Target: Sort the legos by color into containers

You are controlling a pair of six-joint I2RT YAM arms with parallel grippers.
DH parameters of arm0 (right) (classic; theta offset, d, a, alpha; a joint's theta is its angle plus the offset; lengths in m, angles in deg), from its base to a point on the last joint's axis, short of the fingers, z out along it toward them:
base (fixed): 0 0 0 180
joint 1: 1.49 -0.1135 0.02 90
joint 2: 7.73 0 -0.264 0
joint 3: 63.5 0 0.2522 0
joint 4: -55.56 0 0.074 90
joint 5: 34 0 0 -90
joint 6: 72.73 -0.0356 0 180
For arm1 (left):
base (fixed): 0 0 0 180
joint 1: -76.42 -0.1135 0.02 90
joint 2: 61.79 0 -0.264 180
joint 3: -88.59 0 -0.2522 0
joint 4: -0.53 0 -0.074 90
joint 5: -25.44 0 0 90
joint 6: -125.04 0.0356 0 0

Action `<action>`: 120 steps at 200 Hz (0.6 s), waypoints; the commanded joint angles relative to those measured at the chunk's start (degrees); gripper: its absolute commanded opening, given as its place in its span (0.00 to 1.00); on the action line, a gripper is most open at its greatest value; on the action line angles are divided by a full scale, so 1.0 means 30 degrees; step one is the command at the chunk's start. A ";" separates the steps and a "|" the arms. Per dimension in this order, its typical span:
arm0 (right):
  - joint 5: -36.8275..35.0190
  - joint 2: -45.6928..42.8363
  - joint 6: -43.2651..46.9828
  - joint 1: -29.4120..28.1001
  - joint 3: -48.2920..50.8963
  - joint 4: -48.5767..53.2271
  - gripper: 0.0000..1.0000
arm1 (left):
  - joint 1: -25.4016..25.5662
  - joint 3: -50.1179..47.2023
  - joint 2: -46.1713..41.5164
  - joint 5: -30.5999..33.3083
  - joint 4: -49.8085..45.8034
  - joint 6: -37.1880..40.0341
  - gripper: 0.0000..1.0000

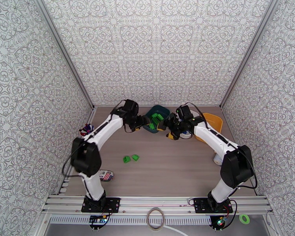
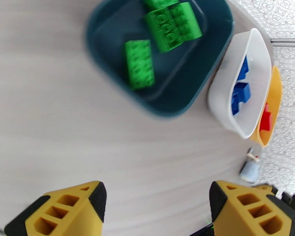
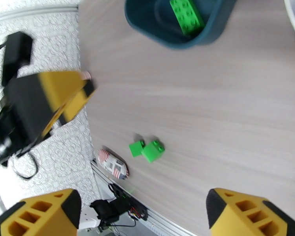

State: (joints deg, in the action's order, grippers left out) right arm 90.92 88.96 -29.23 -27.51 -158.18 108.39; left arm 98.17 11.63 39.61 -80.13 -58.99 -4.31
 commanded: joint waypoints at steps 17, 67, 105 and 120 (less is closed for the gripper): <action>-0.1287 -0.0126 0.0702 -0.1508 0.0075 0.1471 0.84 | 0.0566 -0.2779 -0.1880 0.2808 -0.1468 0.1489 0.72; -0.1326 -0.1023 0.0351 -0.2320 0.1776 0.1015 0.82 | 0.1646 -0.5136 -0.1390 0.3670 -0.2010 0.5055 0.66; -0.1528 -0.2648 -0.0095 -0.2322 0.3782 0.0595 0.82 | 0.2426 -0.6211 -0.0655 0.3686 -0.1769 0.5658 0.66; -0.1630 -0.3234 -0.0246 -0.2313 0.4412 0.0480 0.82 | 0.2758 -0.6488 0.0002 0.3942 -0.1784 0.5842 0.65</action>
State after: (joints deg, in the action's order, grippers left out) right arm 87.53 82.88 -28.73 -34.44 -147.72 110.59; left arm 105.15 -6.14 36.49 -70.34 -63.54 10.11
